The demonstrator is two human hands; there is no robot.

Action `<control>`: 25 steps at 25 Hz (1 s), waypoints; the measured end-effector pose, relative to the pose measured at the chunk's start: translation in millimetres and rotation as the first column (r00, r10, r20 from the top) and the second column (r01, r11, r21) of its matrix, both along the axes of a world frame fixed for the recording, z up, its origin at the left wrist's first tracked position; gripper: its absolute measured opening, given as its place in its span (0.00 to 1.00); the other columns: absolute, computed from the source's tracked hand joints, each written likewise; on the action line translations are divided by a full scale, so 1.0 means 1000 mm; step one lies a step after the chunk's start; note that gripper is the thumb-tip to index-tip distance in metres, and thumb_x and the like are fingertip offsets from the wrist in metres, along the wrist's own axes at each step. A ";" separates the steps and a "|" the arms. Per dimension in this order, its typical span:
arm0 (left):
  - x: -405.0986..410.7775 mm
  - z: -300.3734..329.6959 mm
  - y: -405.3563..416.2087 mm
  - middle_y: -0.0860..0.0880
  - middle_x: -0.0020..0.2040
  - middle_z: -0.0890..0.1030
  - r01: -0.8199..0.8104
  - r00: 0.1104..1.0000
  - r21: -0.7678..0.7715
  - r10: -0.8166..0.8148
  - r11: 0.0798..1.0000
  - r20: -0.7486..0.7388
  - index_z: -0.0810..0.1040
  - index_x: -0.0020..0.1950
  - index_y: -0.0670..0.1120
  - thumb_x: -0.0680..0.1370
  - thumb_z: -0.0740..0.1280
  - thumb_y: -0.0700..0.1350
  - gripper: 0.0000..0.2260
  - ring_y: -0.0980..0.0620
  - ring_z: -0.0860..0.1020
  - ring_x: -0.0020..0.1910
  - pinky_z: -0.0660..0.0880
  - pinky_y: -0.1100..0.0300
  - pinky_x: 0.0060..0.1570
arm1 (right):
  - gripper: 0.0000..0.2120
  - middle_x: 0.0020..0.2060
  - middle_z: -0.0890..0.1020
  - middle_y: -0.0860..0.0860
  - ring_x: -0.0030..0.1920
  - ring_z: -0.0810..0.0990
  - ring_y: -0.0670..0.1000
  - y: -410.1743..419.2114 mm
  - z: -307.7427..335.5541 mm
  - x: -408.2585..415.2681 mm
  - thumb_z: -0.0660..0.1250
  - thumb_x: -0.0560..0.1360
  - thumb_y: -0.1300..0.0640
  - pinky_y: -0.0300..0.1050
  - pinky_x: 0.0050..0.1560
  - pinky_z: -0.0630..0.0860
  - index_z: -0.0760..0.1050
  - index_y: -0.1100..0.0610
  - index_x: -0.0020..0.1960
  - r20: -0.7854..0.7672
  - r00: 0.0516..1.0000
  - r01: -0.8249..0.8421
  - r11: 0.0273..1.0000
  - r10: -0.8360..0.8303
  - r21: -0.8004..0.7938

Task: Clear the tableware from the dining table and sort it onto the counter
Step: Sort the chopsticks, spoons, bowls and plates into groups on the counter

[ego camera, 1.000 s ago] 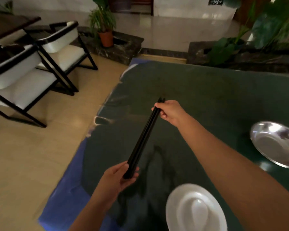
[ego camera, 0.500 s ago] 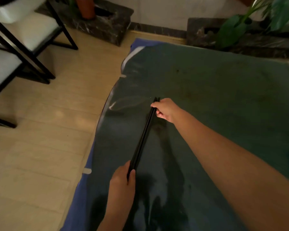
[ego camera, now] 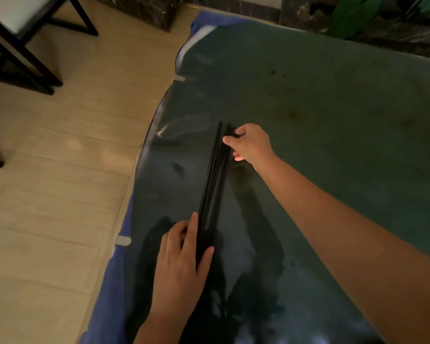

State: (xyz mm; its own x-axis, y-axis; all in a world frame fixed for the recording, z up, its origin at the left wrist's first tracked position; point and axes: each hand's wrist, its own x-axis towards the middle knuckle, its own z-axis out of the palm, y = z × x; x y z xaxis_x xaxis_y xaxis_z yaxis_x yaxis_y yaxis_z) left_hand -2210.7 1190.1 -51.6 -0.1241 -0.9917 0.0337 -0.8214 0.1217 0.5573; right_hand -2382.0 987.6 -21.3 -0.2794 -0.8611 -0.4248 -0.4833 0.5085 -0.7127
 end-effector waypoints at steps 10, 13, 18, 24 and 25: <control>0.023 -0.009 -0.016 0.41 0.62 0.76 0.417 0.908 -0.102 -0.408 0.903 0.095 0.79 0.59 0.43 0.68 0.74 0.43 0.19 0.46 0.75 0.60 0.71 0.58 0.58 | 0.26 0.56 0.74 0.60 0.53 0.77 0.61 0.054 -0.008 0.032 0.72 0.70 0.51 0.51 0.50 0.74 0.69 0.63 0.62 -0.403 0.882 -0.311 0.944 0.244 -0.107; 0.021 -0.010 -0.022 0.41 0.60 0.77 0.377 0.926 -0.127 -0.372 0.917 0.062 0.81 0.55 0.42 0.69 0.73 0.42 0.15 0.46 0.77 0.55 0.74 0.61 0.53 | 0.20 0.53 0.75 0.60 0.50 0.77 0.61 0.049 -0.009 0.031 0.72 0.70 0.54 0.48 0.45 0.72 0.71 0.63 0.57 -0.390 0.894 -0.290 0.948 0.221 -0.128; 0.019 -0.006 -0.026 0.41 0.59 0.78 0.384 0.922 -0.113 -0.374 0.916 0.099 0.80 0.56 0.41 0.69 0.73 0.43 0.16 0.45 0.79 0.53 0.76 0.58 0.50 | 0.19 0.53 0.75 0.60 0.51 0.78 0.61 0.045 -0.008 0.030 0.71 0.70 0.53 0.48 0.44 0.72 0.72 0.63 0.55 -0.411 0.877 -0.319 0.941 0.247 -0.113; -0.004 0.024 -0.011 0.43 0.55 0.79 0.355 0.934 -0.131 -0.347 0.926 0.081 0.77 0.60 0.40 0.75 0.62 0.48 0.18 0.47 0.77 0.54 0.75 0.55 0.54 | 0.15 0.52 0.78 0.56 0.52 0.78 0.58 0.082 0.022 -0.009 0.65 0.74 0.51 0.53 0.49 0.77 0.75 0.59 0.57 -0.460 0.811 -0.442 0.894 0.362 -0.077; -0.013 0.033 -0.005 0.44 0.52 0.80 0.354 0.935 -0.137 -0.349 0.925 0.058 0.78 0.56 0.40 0.75 0.62 0.48 0.16 0.47 0.78 0.51 0.76 0.54 0.51 | 0.14 0.52 0.78 0.56 0.52 0.78 0.58 0.096 0.030 -0.022 0.65 0.75 0.52 0.53 0.49 0.77 0.76 0.58 0.57 -0.496 0.777 -0.482 0.873 0.388 -0.073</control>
